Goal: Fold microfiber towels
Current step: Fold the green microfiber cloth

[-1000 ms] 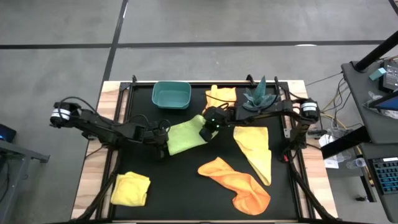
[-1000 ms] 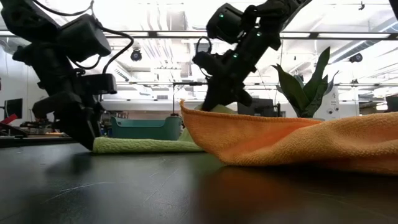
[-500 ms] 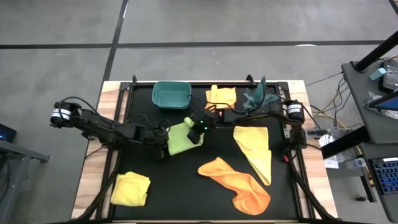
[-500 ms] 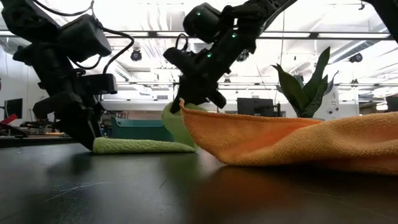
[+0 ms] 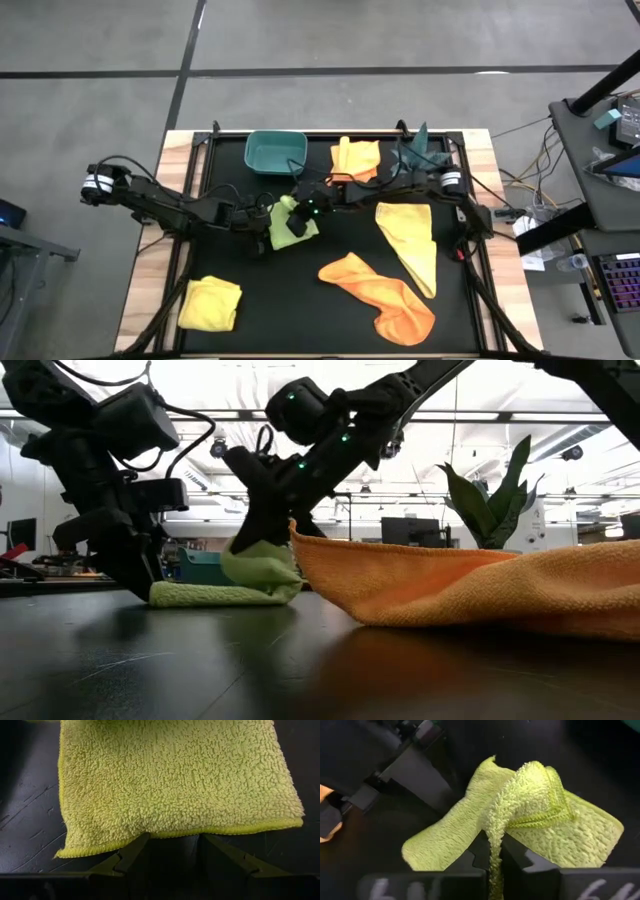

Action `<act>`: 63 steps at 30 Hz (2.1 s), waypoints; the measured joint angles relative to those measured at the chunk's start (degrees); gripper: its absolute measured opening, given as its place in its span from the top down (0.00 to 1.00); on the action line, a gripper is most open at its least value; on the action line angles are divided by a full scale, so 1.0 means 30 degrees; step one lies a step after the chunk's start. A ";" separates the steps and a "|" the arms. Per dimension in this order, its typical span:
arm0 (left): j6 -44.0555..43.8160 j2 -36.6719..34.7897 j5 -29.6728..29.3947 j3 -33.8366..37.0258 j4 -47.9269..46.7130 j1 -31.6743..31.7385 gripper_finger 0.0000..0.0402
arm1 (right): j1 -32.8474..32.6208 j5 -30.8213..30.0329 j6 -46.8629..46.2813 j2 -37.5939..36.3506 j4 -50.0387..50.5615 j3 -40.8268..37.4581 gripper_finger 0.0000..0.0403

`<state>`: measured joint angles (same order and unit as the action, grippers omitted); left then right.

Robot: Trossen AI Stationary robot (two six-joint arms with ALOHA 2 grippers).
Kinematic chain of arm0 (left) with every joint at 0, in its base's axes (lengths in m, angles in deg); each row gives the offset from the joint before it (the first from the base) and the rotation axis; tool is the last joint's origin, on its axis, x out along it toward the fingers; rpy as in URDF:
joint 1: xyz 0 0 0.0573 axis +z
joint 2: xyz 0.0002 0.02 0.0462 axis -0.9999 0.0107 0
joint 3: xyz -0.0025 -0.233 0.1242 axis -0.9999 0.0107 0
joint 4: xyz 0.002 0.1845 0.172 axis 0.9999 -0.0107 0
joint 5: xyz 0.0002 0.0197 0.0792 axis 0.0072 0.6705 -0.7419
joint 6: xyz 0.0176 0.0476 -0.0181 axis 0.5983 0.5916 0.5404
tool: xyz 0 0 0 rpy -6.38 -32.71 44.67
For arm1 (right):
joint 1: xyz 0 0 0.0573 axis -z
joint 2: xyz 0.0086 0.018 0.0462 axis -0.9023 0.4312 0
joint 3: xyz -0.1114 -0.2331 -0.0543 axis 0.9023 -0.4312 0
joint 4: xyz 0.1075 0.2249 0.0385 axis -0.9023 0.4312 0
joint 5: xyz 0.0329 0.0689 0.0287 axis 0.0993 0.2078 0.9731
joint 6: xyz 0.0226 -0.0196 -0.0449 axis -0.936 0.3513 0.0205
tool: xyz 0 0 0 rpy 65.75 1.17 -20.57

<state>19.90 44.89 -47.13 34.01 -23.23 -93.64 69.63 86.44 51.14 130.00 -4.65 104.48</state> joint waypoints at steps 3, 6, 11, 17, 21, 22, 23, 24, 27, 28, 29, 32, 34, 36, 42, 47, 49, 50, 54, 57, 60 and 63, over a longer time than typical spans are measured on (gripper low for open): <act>0.0015 0.0000 -0.0012 0.0013 0.0067 0.0000 0.59 | -0.0015 0.0003 0.0000 0.0318 -0.0264 0.0218 0.97; 0.0080 0.0007 -0.0021 0.0015 0.0176 0.0000 0.59 | -0.0038 -0.0001 -0.0020 0.0612 -0.0457 0.0541 0.97; 0.0080 0.0007 -0.0043 0.0015 0.0291 0.0000 0.59 | -0.0138 0.0006 -0.0415 0.1042 -0.0235 0.0655 0.94; 0.0080 0.0007 -0.0043 0.0015 0.0306 0.0000 0.59 | -0.0152 -0.0001 -0.0139 0.1071 -0.0488 0.0826 0.79; 0.0080 0.0007 -0.0043 0.0015 0.0306 0.0000 0.59 | -0.0268 0.0019 0.0633 0.1071 -0.0535 0.1080 0.68; 0.0080 0.0007 -0.0043 0.0015 0.0306 0.0000 0.59 | -0.0311 0.0148 0.0854 0.1071 -0.0553 0.1172 0.65; 0.0085 0.0002 -0.0043 0.0015 0.0306 0.0000 0.59 | -0.0324 0.0398 0.1226 0.1071 -0.0546 0.1292 0.63; 0.0087 0.0002 -0.0043 0.0015 0.0306 0.0000 0.59 | -0.0364 0.0761 0.1601 0.1071 -0.0546 0.1404 0.61; 0.0087 0.0000 -0.0043 0.0015 0.0306 0.0000 0.59 | -0.0393 0.1839 0.2670 0.1048 -0.0390 0.1770 0.55; 0.0087 0.0000 -0.0043 0.0015 0.0306 0.0000 0.59 | -0.0393 0.2138 0.2949 0.0943 -0.0130 0.1842 0.54; 0.0087 0.0000 -0.0043 0.0015 0.0306 0.0000 0.59 | -0.0401 0.2324 0.3264 0.0843 0.0238 0.1890 0.53; 0.0058 0.0000 -0.0043 0.0012 0.0300 0.0000 0.59 | -0.0393 0.2432 0.4600 0.0187 0.1395 0.1900 0.51; 0.0051 0.0000 -0.0043 0.0007 0.0299 0.0000 0.59 | -0.0393 0.2362 0.5346 -0.0363 0.2355 0.1900 0.52; 0.0044 0.0000 -0.0045 0.0007 0.0299 -0.0007 0.59 | -0.0369 0.1814 0.5940 -0.0920 0.3495 0.1884 0.52; 0.0029 0.0000 -0.0050 0.0007 0.0299 -0.0007 0.59 | -0.0263 -0.0222 0.6933 -0.1821 0.5993 0.1134 0.52; 0.0015 0.0000 -0.0050 0.0007 0.0299 -0.0007 0.59 | -0.0171 -0.0206 0.7523 -0.1916 0.5786 -0.0049 0.52; 0.0015 0.0000 -0.0050 0.0007 0.0299 -0.0007 0.59 | -0.0095 -0.0169 0.7519 -0.1916 0.5217 -0.0665 0.52; 0.0015 0.0000 -0.0050 0.0007 0.0299 -0.0007 0.59 | -0.0039 -0.0169 0.7457 -0.1916 0.4628 -0.0992 0.52; 0.0015 0.0000 -0.0050 0.0007 0.0299 -0.0007 0.59 | 0.0296 -0.0196 0.6995 -0.1916 0.2159 -0.2211 0.53; 0.0015 0.0000 -0.0050 0.0007 0.0300 -0.0007 0.59 | 0.0505 -0.0218 0.6441 -0.1916 0.0520 -0.3025 0.54; 0.0015 0.0000 -0.0050 0.0007 0.0305 -0.0007 0.59 | 0.0583 0.0064 0.6237 -0.1916 -0.0145 -0.3514 0.55; 0.0015 0.0000 -0.0050 0.0007 0.0306 -0.0007 0.59 | 0.0581 0.0249 0.5774 -0.1916 -0.0948 -0.4077 0.59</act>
<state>19.94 44.89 -47.28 34.03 -22.31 -93.66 71.37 87.18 68.47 124.25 -7.50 92.25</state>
